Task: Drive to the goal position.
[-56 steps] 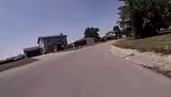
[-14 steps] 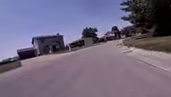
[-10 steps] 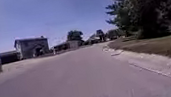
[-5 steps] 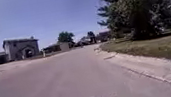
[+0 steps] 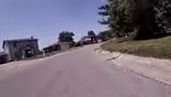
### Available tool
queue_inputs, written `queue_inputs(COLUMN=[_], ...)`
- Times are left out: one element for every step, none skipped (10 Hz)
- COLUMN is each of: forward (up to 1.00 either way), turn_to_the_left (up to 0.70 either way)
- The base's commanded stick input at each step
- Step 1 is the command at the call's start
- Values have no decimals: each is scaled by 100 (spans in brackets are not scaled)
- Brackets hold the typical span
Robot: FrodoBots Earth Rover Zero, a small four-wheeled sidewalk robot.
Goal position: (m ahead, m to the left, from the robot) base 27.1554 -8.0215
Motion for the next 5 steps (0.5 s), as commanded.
queue_inputs(forward=[70, 70, 70, 70, 70], turn_to_the_left=[0, 0, 0, 0, 0])
